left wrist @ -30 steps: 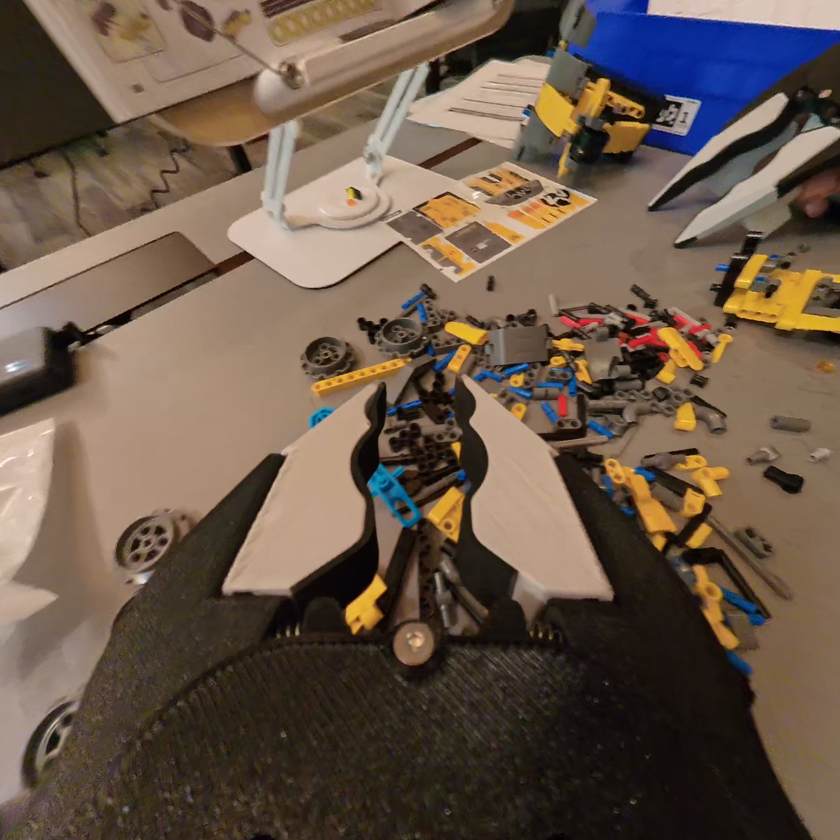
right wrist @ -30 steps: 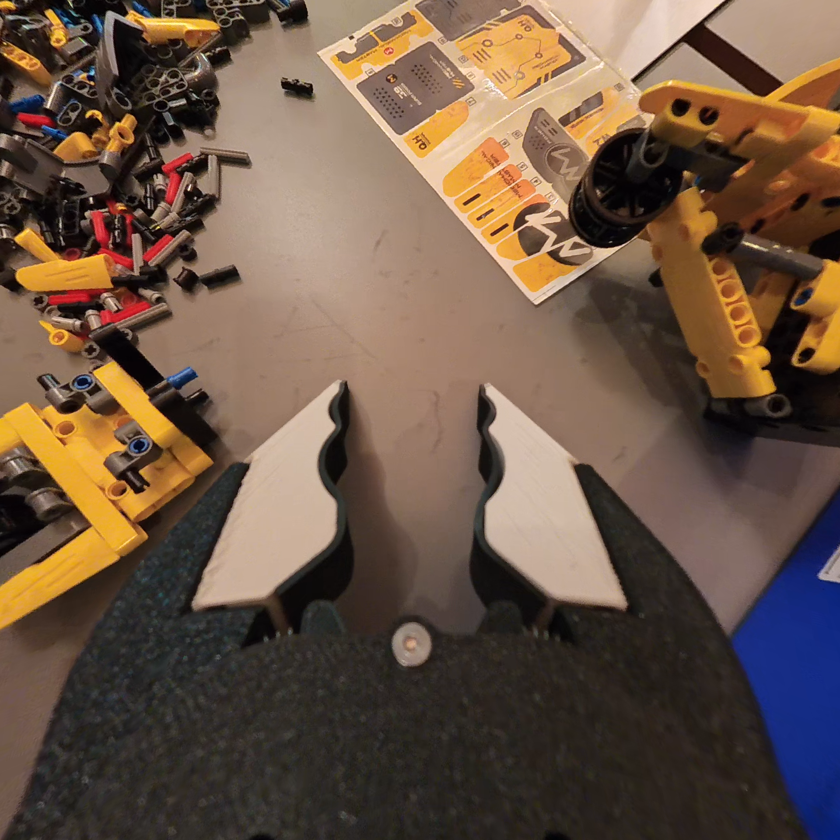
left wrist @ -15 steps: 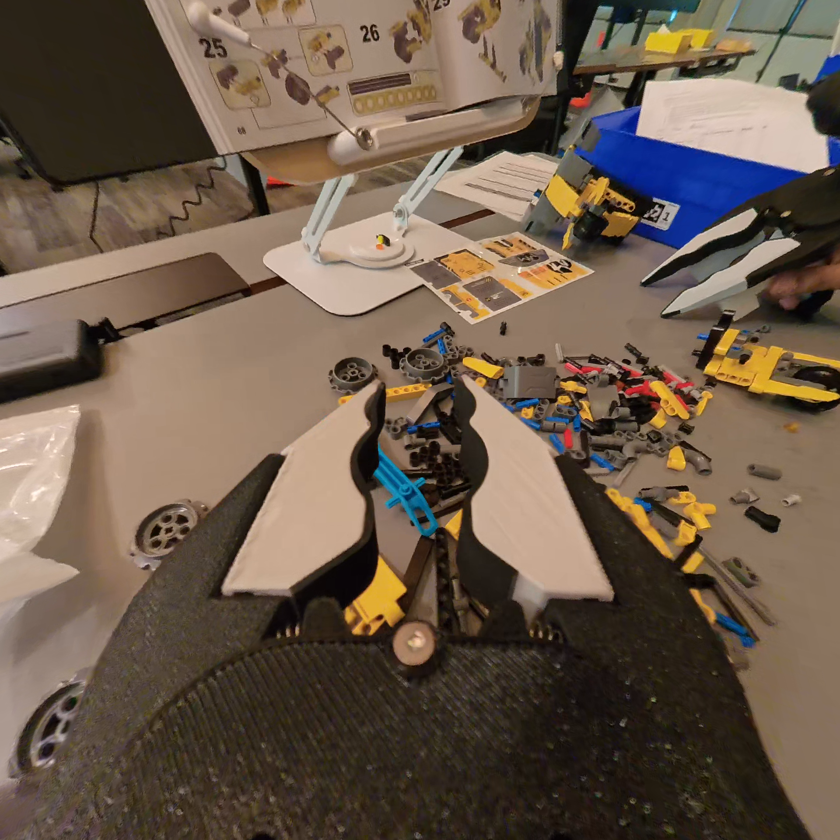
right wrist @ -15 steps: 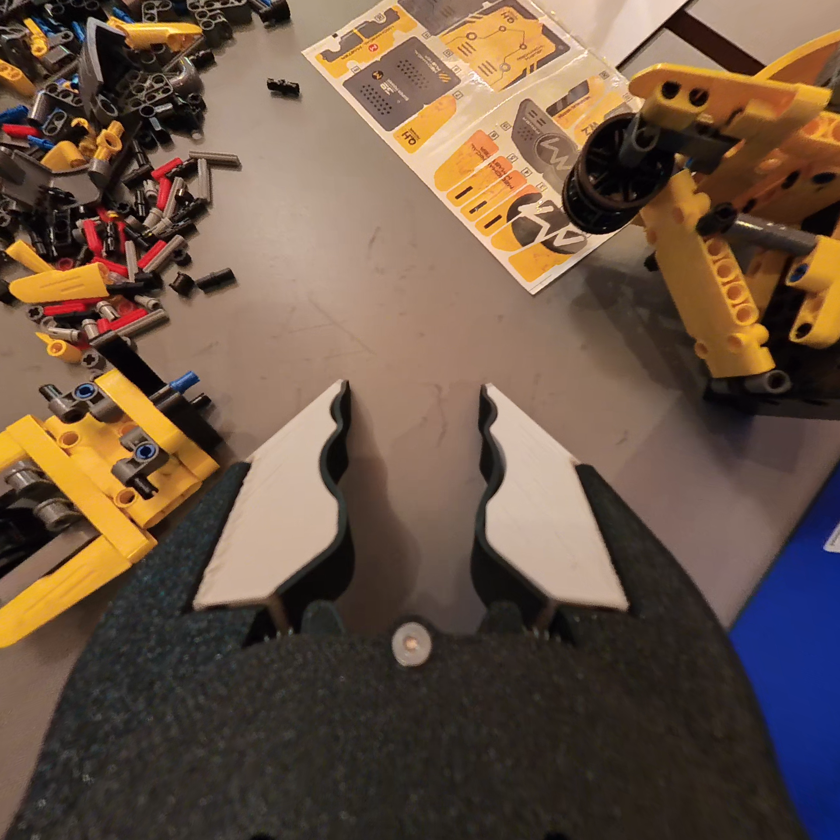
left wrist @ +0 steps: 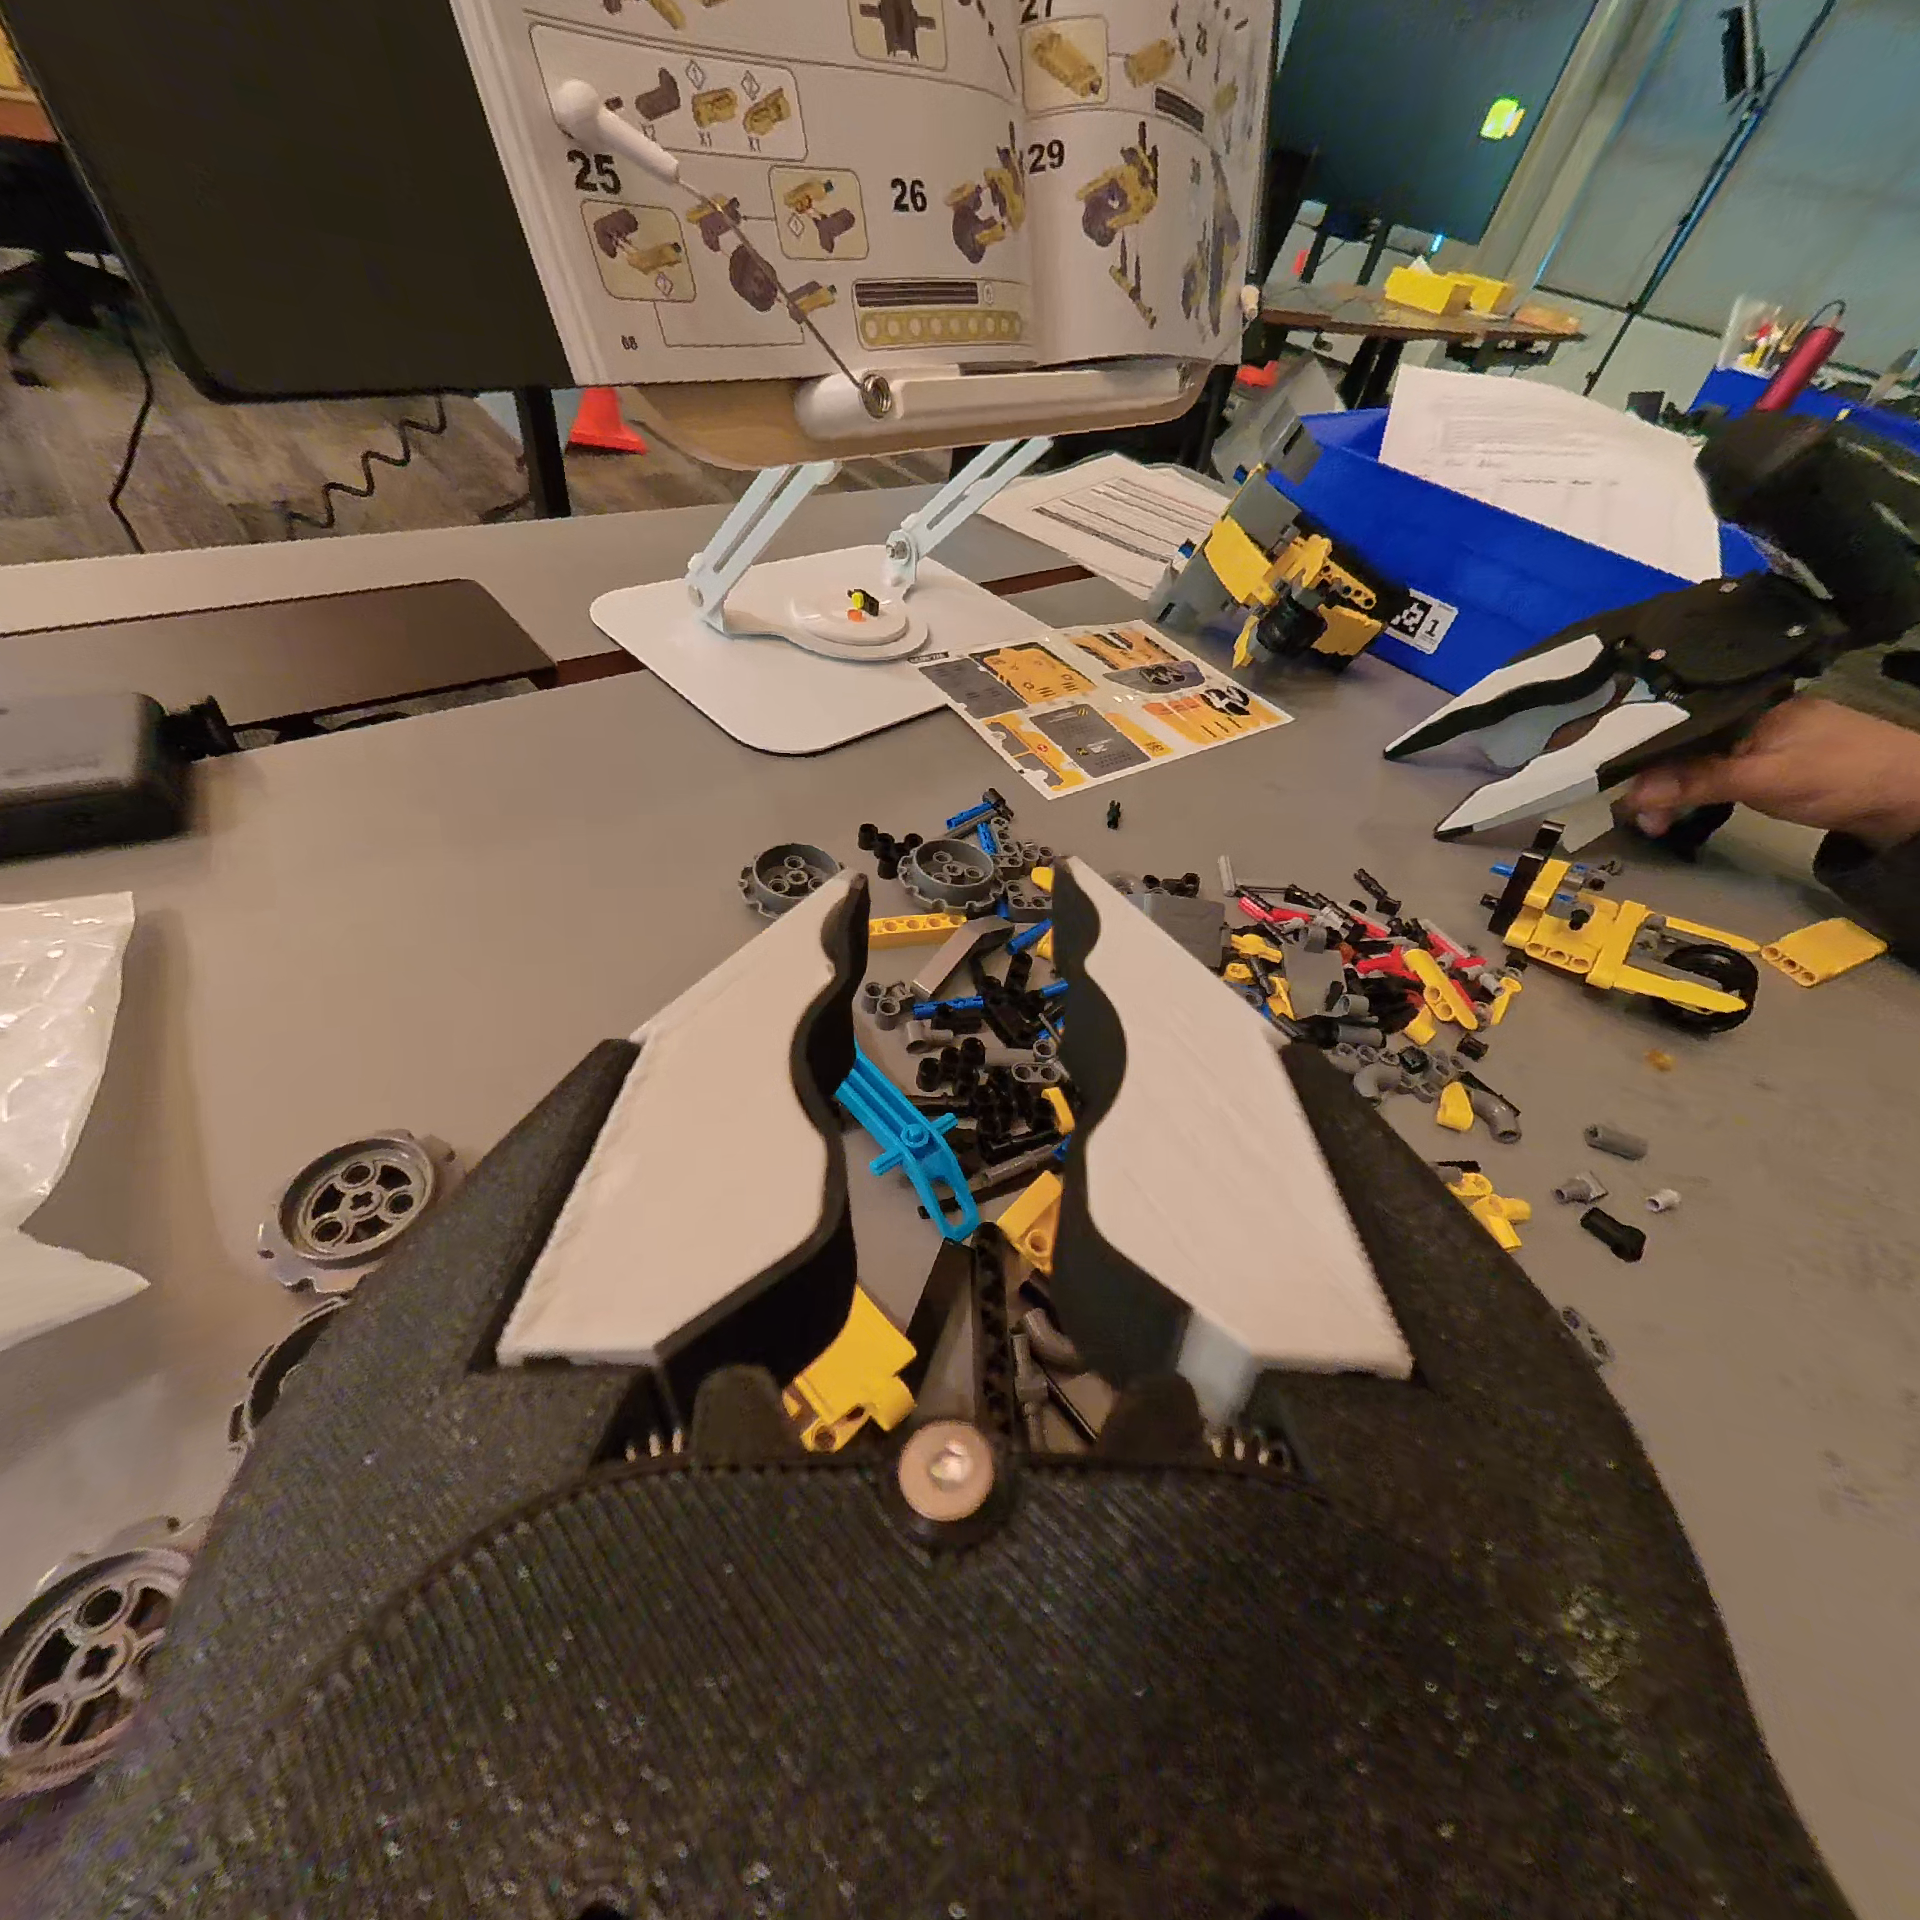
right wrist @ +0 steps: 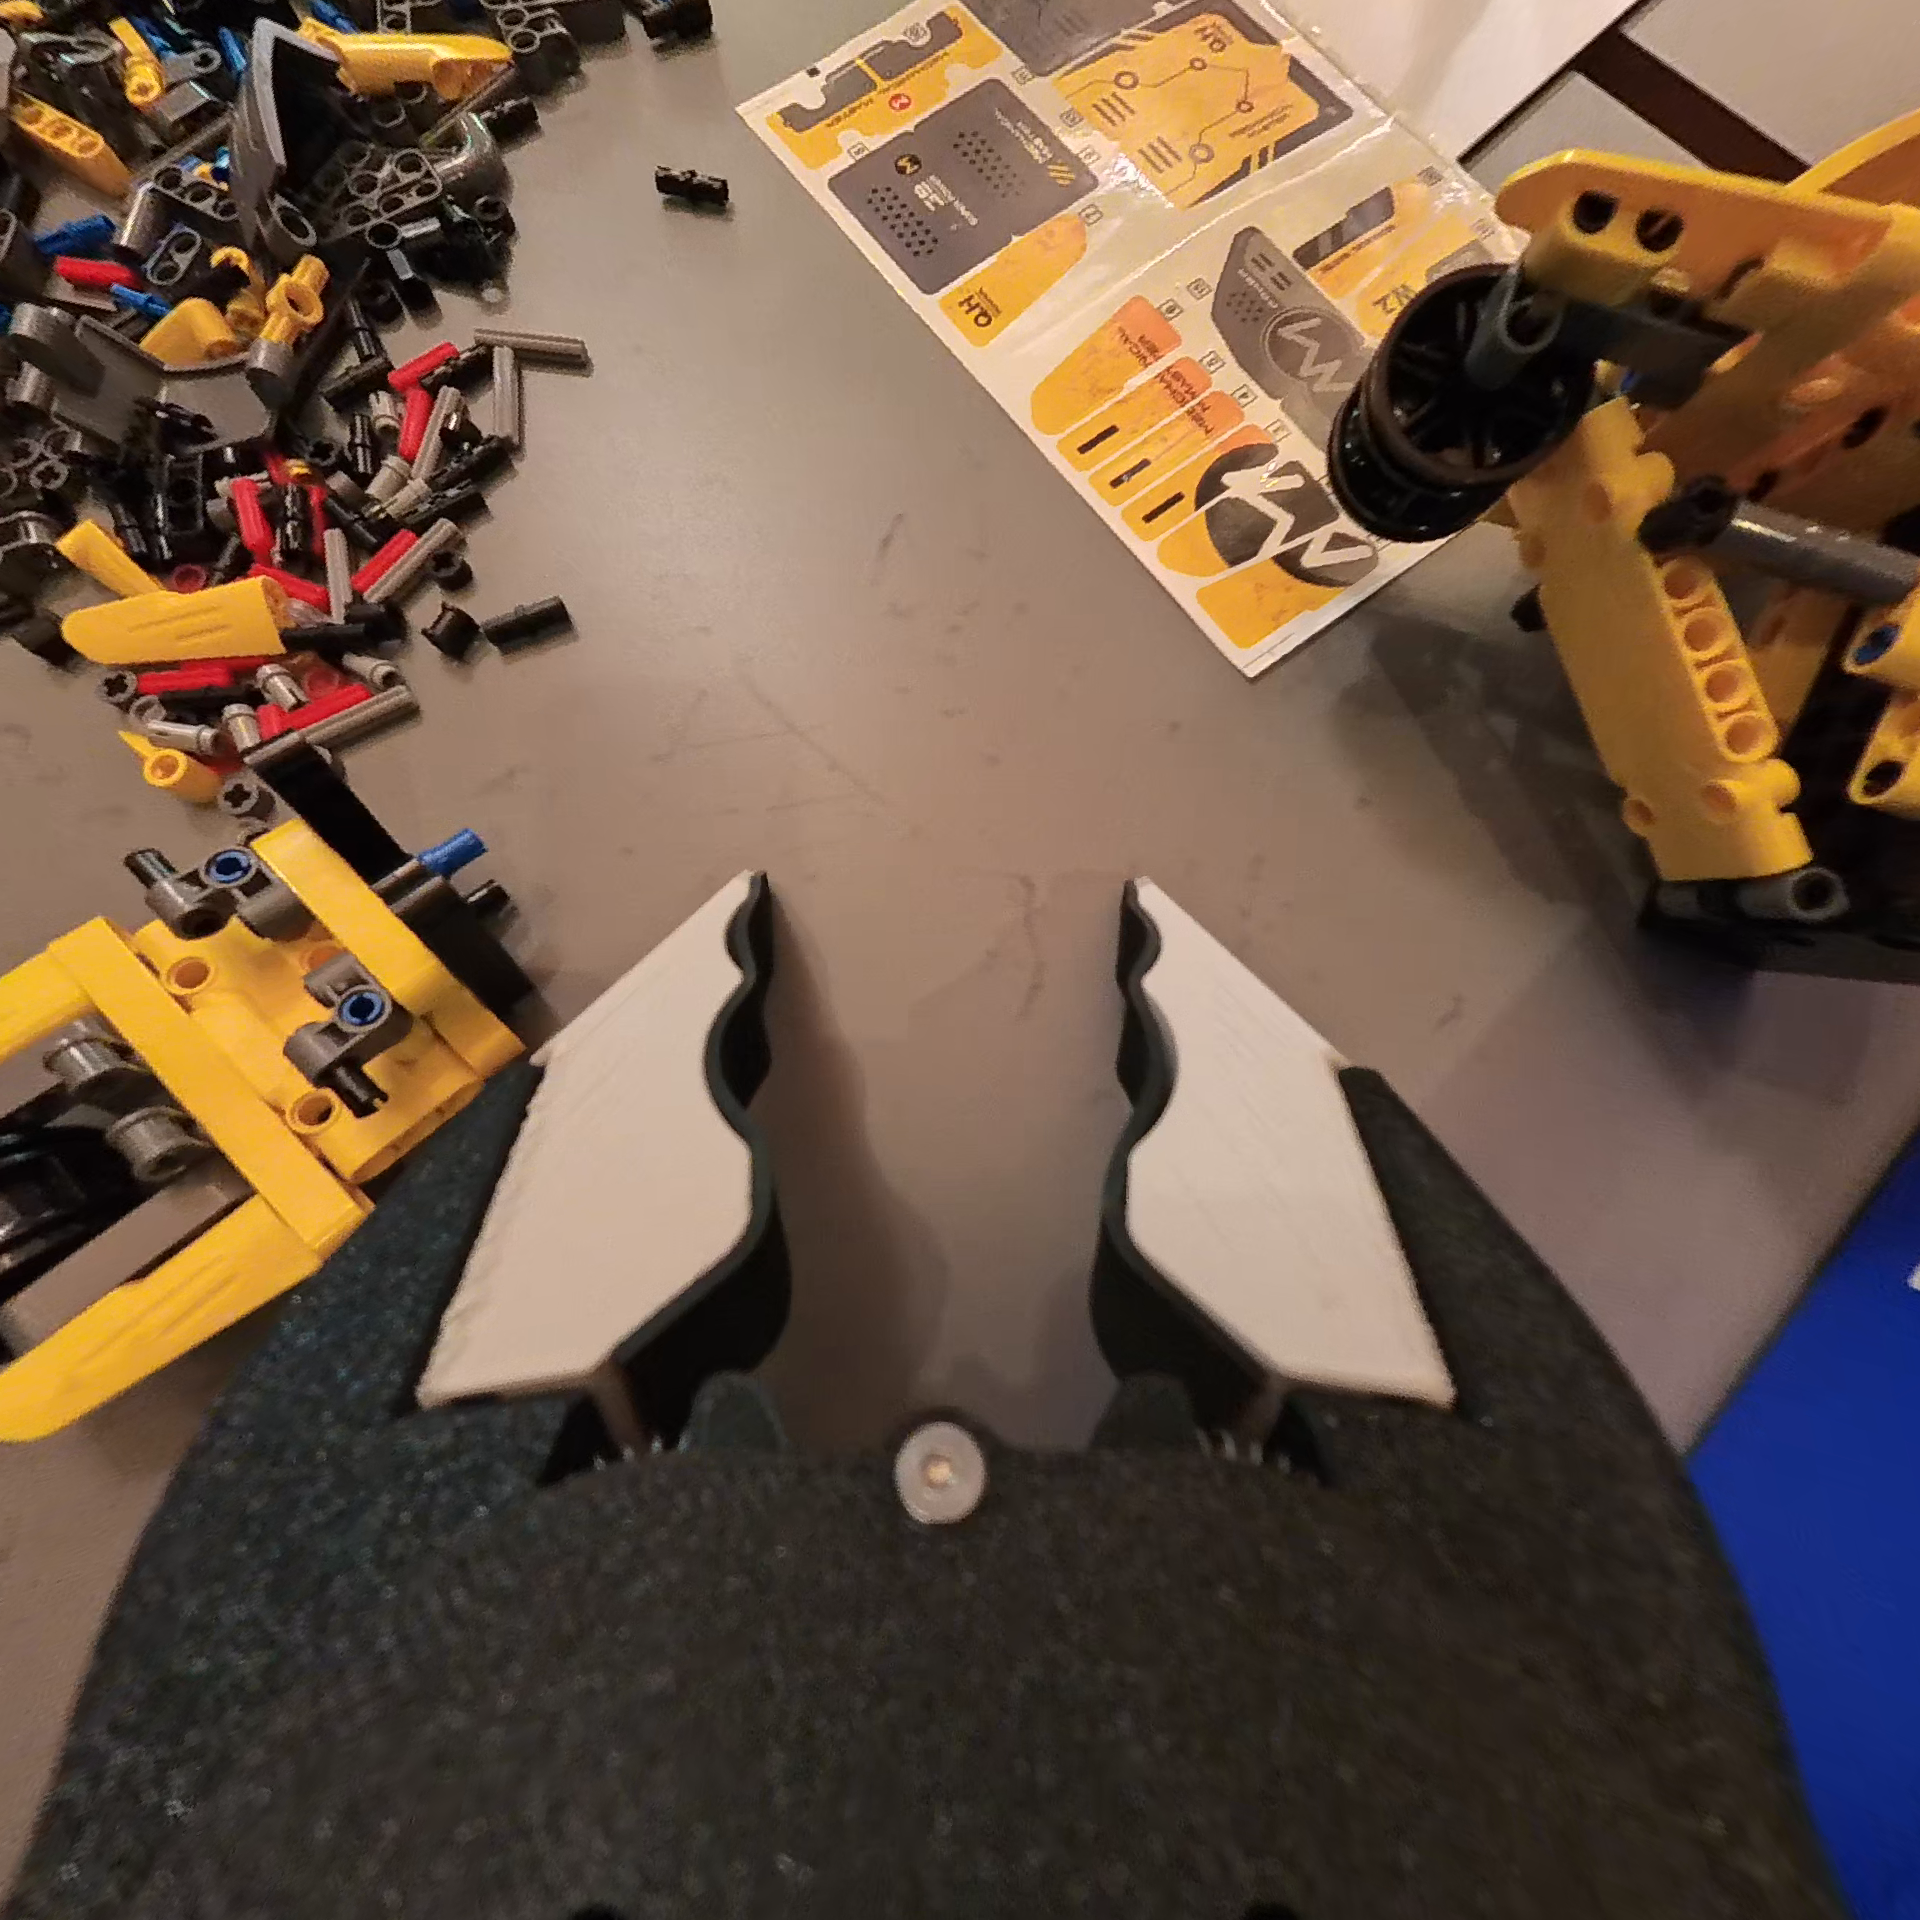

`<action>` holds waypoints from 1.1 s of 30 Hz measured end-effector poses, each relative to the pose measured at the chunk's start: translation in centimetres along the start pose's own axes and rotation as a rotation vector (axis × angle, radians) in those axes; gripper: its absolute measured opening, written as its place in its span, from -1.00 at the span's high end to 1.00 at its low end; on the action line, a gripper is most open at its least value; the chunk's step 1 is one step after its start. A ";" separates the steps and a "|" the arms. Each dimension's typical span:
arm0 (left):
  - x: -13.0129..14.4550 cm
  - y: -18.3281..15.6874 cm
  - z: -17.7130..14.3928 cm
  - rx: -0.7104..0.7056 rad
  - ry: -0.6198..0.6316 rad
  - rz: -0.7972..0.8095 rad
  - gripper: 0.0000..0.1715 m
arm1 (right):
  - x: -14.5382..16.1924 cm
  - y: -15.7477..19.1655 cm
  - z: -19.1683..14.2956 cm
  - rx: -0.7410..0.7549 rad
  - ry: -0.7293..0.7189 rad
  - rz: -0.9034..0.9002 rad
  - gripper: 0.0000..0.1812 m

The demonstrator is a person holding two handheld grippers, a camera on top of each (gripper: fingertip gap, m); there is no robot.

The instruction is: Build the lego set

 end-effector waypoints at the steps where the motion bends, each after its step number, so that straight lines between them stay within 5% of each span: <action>1: 0.0 0.0 -0.1 -0.016 0.001 0.008 0.62 | 0.0 0.0 0.0 0.000 0.000 0.000 0.26; 16: -0.3 3.7 -2.2 -0.292 0.014 0.066 0.60 | 0.0 0.0 0.0 -0.003 -0.001 0.005 0.26; 20: -0.3 4.5 -2.8 -0.239 -0.022 0.000 0.55 | 0.0 0.0 0.0 0.000 0.000 0.000 0.26; 33: -0.2 1.3 -1.8 -0.215 -0.020 0.216 0.55 | 0.0 0.5 -0.1 0.044 0.012 0.046 0.27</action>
Point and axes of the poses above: each gripper's, where its closed fingertips meet, z out along the fingers, x out of its underside, y = z × x across the jaws, the point moved 8 cm from there along -z, back along the fingers, and after that the axes turned 13 degrees about -z, right-handed, at the moved point
